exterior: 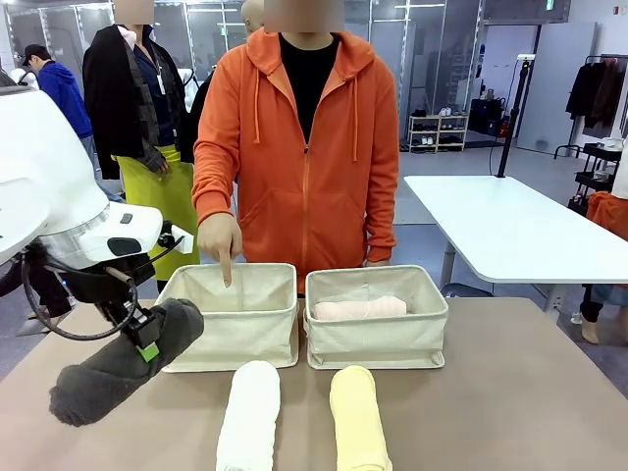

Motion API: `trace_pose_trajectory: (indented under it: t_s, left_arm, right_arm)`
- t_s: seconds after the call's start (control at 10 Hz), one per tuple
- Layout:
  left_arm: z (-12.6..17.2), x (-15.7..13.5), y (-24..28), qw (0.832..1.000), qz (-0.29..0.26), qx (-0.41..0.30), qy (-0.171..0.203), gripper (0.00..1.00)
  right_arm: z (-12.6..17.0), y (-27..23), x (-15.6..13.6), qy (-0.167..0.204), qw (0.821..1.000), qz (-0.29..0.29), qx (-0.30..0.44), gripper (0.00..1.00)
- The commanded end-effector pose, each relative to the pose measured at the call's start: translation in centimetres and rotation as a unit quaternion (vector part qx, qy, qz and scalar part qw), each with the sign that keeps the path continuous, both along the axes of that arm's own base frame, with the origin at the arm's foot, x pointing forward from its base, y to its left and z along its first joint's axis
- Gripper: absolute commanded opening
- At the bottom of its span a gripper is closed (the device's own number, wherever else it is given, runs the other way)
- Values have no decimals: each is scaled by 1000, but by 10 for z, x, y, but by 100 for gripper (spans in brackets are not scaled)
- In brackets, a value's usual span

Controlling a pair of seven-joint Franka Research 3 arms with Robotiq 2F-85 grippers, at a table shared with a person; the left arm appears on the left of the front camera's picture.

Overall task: Divide the towels into two baskets.
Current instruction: Pick up one hotel-folded towel from the bottom of the table and place it in the Fabric basket indicated by the person.

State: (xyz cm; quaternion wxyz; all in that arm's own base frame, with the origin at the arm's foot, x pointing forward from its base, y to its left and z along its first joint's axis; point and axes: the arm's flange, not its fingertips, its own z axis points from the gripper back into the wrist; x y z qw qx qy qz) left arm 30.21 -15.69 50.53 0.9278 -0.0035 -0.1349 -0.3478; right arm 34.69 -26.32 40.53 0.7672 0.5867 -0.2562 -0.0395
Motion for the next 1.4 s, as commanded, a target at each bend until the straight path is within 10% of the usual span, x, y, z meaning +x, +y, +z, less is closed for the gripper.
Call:
trace_pose_trajectory:
  t_s: [0.0,0.6,1.3]
  left_arm:
    - [43,15,-36,985,-124,80,-85,38]
    - [59,141,-127,889,-358,232,-169,38]
    - [-19,234,-96,912,-337,194,-135,38]
  right_arm:
    - [3,2,-2,4,1000,-3,-4,100]
    - [3,2,-2,4,1000,-3,-4,100]
    - [3,2,-2,4,1000,-3,-4,100]
